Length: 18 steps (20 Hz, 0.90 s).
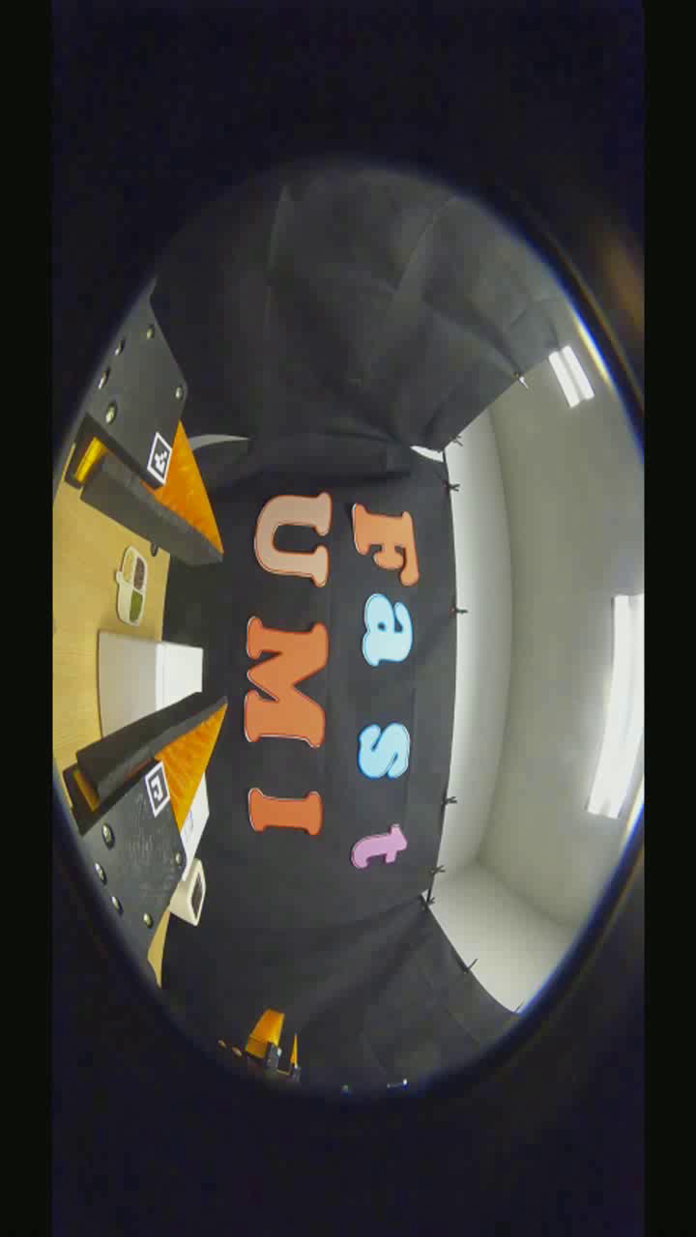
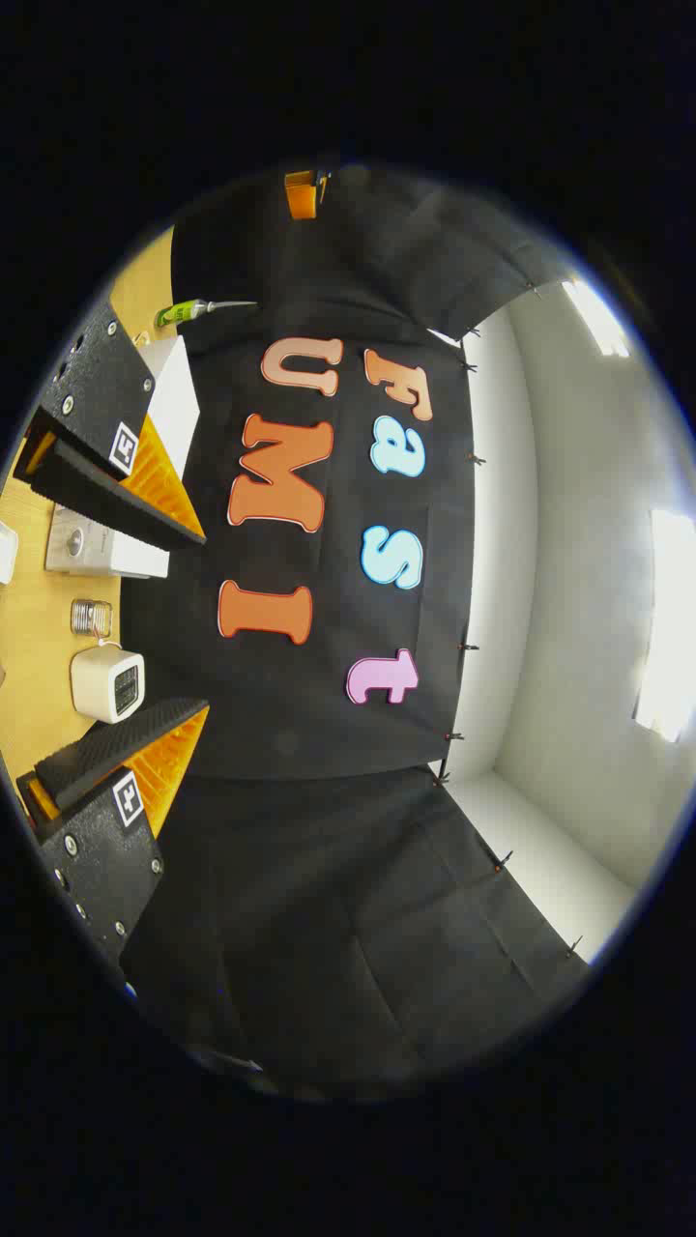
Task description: Open the microwave oven with the left hand, put the food in, and close the microwave oven.
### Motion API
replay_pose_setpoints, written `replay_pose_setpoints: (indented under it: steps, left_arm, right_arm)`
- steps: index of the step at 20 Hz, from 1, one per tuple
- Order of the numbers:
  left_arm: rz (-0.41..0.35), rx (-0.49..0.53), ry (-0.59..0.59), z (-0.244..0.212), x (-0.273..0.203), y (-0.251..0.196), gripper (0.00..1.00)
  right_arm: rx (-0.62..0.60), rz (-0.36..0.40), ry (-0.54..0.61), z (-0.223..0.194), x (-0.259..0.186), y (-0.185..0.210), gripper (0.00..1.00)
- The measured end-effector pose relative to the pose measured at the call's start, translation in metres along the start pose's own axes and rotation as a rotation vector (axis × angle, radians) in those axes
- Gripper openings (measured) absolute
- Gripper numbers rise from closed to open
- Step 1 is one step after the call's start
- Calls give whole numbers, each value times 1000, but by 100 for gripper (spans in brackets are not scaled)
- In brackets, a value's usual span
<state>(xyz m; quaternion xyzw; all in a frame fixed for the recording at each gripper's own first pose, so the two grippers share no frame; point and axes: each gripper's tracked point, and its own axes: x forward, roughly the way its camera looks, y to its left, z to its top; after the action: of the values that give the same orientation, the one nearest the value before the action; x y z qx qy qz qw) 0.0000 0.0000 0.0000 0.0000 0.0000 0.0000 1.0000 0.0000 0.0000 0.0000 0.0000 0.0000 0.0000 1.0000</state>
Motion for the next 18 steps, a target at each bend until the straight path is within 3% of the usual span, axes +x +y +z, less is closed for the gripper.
replay_pose_setpoints:
  steps: [4, 8, 9, 18]
  left_arm:
    - [16, -16, -58, 21, 11, -4, 90]
    - [-41, -52, -10, 17, 19, -24, 88]
    - [-49, -44, -1, 16, 20, -26, 91]
    - [-45, 60, 82, -2, 28, -43, 88]
  right_arm:
    - [-20, 18, -9, 9, 5, 3, 95]
    - [-27, 45, -7, 15, 7, 11, 95]
    - [-22, 53, -6, 16, 8, 14, 95]
    - [27, 81, 10, 23, 14, 9, 95]
